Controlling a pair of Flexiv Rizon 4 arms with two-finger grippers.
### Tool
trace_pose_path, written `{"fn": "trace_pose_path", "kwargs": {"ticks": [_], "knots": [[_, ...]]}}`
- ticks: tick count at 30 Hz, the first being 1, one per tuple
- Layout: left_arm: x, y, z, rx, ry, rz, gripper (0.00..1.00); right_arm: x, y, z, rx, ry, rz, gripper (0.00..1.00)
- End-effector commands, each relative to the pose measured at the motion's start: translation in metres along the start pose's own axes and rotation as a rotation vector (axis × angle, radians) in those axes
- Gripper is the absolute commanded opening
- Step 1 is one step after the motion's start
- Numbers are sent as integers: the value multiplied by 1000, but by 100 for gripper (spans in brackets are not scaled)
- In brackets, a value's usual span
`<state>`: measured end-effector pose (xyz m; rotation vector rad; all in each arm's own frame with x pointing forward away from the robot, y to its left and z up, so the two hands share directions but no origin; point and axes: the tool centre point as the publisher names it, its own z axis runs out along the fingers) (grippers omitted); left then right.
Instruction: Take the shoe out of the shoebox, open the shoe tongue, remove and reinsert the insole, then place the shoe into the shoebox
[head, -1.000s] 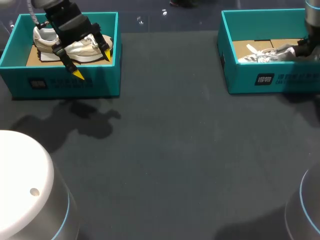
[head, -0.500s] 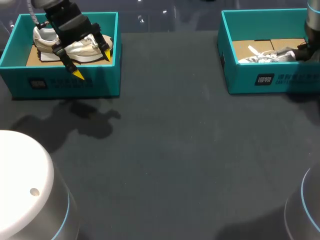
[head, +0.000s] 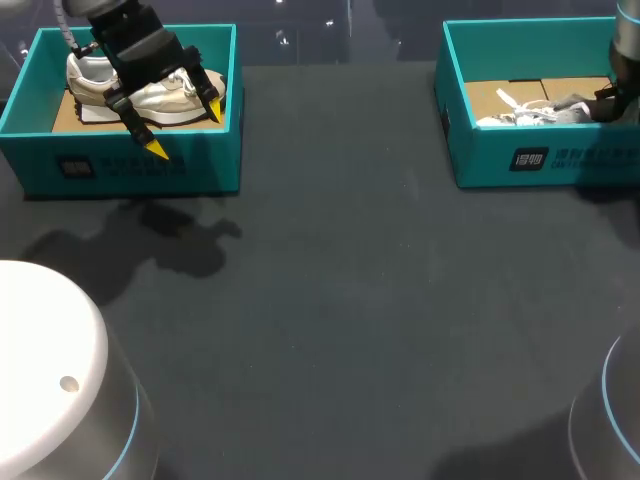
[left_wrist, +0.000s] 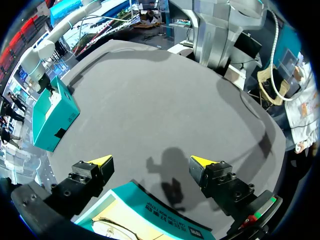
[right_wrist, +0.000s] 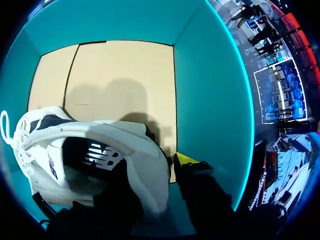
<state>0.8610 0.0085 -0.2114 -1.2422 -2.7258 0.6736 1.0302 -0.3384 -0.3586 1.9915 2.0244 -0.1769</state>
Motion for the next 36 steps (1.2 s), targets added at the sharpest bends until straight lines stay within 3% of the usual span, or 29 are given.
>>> {"fn": "trace_pose_path", "kwargs": {"ticks": [1, 17, 21, 26, 30, 36], "knots": [[1, 0, 0, -2, 0, 1, 100, 0, -1, -2, 2, 3, -1, 38], [1, 0, 0, -2, 0, 1, 100, 3, -1, -12, 23, 25, 11, 50], [1, 0, 0, -2, 0, 1, 100, 4, -1, -16, 18, 30, 12, 68], [1, 0, 0, -2, 0, 1, 100, 5, -2, -22, 7, 38, 16, 80], [1, 0, 0, -2, 0, 1, 100, 5, -2, -29, 7, 38, 20, 98], [1, 0, 0, -2, 0, 1, 100, 10, -4, -55, -7, 46, 22, 100]]}}
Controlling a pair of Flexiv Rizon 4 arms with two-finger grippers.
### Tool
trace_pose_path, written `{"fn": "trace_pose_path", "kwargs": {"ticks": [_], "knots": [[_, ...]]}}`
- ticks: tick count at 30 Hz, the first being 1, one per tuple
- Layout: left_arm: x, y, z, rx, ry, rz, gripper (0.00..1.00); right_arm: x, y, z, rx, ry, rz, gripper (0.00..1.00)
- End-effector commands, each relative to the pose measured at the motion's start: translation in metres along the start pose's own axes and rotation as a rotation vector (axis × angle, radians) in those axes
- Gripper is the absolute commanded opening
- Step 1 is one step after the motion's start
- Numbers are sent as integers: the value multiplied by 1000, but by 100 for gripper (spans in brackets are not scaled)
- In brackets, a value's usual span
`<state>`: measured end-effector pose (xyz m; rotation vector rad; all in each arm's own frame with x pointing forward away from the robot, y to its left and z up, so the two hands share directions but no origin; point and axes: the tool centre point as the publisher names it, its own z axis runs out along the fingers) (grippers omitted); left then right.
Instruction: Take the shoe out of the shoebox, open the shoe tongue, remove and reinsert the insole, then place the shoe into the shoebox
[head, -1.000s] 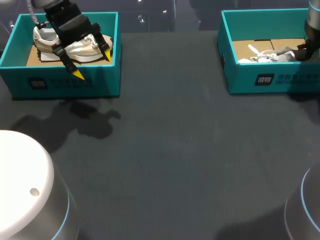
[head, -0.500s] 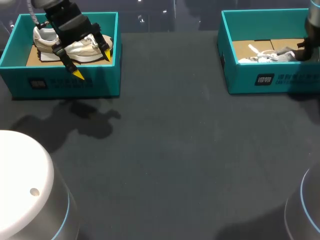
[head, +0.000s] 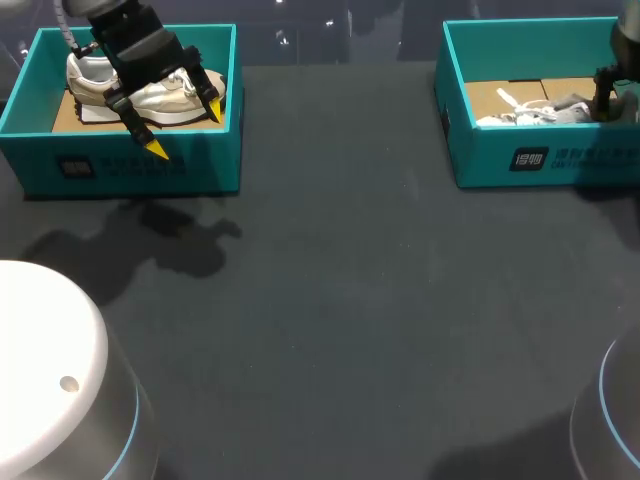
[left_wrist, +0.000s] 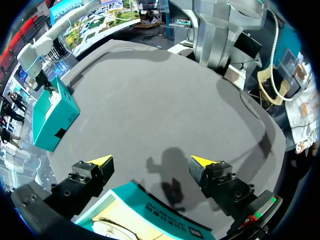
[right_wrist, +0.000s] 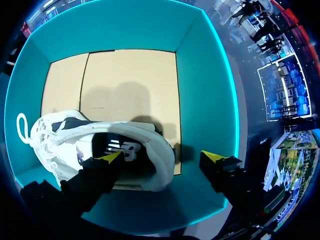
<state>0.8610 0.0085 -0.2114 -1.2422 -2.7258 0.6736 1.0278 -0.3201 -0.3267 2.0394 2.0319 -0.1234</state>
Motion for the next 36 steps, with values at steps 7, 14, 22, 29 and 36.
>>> {"fn": "trace_pose_path", "kwargs": {"ticks": [7, 14, 22, 29, 36], "knots": [[1, 0, 0, -2, 0, 1, 100, 6, -12, -54, -22, -3, 4, 100], [1, 0, 0, -2, 0, 1, 100, 11, -21, -84, -27, 39, 0, 100], [1, 0, 0, -2, 0, 1, 100, 17, -36, -123, -25, 54, -42, 100], [1, 0, 0, -2, 0, 1, 100, 19, -53, -149, -22, 39, -57, 100], [1, 0, 0, -2, 0, 1, 100, 23, -65, -161, -35, 89, -60, 100]]}}
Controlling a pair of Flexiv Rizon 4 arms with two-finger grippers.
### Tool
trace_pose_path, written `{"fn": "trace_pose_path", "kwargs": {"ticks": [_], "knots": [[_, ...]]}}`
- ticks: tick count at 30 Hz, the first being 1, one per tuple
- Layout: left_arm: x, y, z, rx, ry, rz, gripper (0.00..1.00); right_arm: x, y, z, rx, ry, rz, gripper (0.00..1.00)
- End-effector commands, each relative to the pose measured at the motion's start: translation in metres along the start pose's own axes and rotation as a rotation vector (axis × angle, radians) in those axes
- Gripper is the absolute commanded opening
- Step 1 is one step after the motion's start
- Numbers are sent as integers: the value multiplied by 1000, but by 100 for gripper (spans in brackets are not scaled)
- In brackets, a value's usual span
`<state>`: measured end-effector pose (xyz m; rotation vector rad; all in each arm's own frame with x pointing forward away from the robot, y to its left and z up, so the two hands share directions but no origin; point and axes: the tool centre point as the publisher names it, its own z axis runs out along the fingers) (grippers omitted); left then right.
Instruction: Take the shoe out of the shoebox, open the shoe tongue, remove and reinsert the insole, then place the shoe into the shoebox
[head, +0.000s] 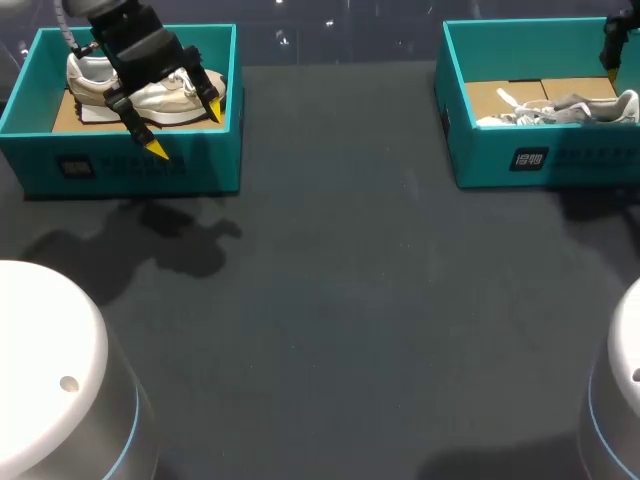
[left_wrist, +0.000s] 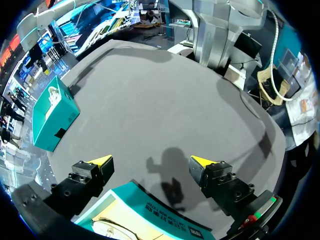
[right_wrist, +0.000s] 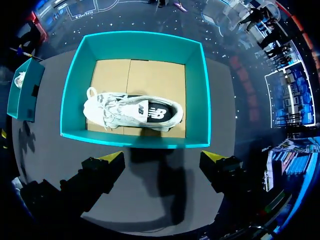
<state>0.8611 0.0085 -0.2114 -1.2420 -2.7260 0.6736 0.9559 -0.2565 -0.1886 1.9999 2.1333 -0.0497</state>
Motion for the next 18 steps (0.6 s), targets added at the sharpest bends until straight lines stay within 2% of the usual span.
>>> {"fn": "trace_pose_path", "kwargs": {"ticks": [1, 15, 18], "knots": [[1, 0, 0, -2, 0, 1, 100, -3, -11, -4, -22, 18, 1, 100], [-1, 0, 0, -5, -1, 9, 100, -3, -11, -4, -22, 18, 1, 100], [-2, 9, -6, -15, 30, 51, 100, -3, -11, -4, -22, 18, 1, 100]]}}
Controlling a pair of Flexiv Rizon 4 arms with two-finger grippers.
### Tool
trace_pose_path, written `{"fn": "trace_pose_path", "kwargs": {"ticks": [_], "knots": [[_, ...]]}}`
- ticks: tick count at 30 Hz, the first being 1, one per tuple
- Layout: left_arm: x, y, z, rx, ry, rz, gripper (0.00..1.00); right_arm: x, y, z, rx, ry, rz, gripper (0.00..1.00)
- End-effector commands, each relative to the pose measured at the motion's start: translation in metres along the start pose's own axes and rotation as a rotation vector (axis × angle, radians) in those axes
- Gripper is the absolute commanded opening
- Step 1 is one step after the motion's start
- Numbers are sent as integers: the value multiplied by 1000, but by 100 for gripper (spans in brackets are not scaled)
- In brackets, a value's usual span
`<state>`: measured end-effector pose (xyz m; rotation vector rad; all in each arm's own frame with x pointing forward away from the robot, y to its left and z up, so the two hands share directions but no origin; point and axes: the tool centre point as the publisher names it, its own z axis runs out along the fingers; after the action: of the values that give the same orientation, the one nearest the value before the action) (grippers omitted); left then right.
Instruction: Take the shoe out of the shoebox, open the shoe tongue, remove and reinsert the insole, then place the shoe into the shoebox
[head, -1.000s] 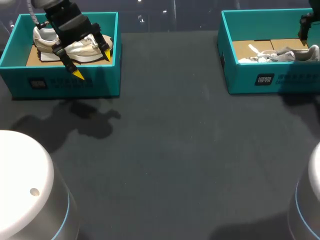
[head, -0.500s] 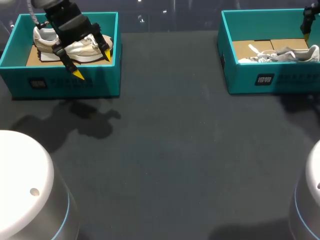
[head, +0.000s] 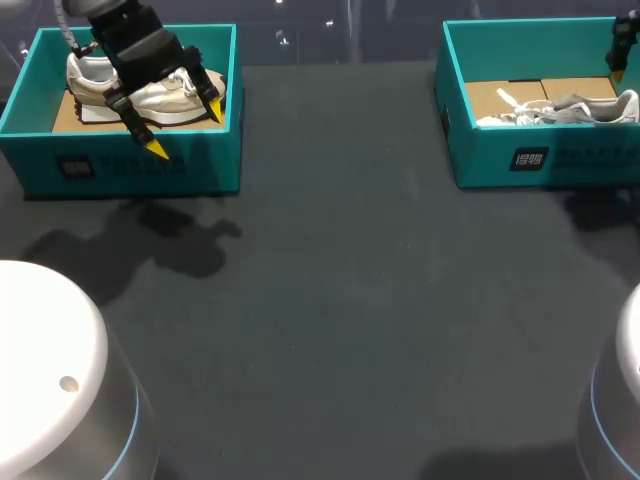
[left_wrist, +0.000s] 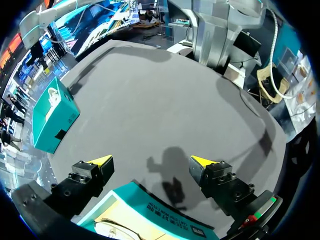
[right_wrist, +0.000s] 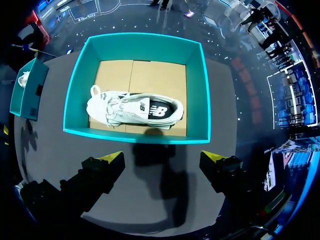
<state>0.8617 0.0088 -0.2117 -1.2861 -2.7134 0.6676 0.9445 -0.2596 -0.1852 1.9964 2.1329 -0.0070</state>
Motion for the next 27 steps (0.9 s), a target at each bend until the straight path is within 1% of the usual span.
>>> {"fn": "trace_pose_path", "kwargs": {"ticks": [1, 3, 4, 10, 12, 13, 27], "knots": [[-1, 14, -10, -12, 38, 42, 100, 0, 0, 0, 1, 0, 0, 100], [1, 26, -17, -44, 55, 75, 100, 0, 0, 0, 1, 0, 0, 100], [2, 33, -23, -34, 70, 101, 100, 0, 0, 0, 1, 0, 0, 100], [1, 80, -59, -75, 134, 232, 100, 0, 0, 0, 1, 0, 0, 100], [-1, 97, -71, -113, 172, 343, 100, 0, 0, 0, 1, 0, 0, 100], [-1, 107, -76, -115, 179, 423, 100, 0, 0, 0, 1, 0, 0, 100], [-1, 107, -76, -115, 179, 423, 100, 0, 0, 0, 1, 0, 0, 100]]}}
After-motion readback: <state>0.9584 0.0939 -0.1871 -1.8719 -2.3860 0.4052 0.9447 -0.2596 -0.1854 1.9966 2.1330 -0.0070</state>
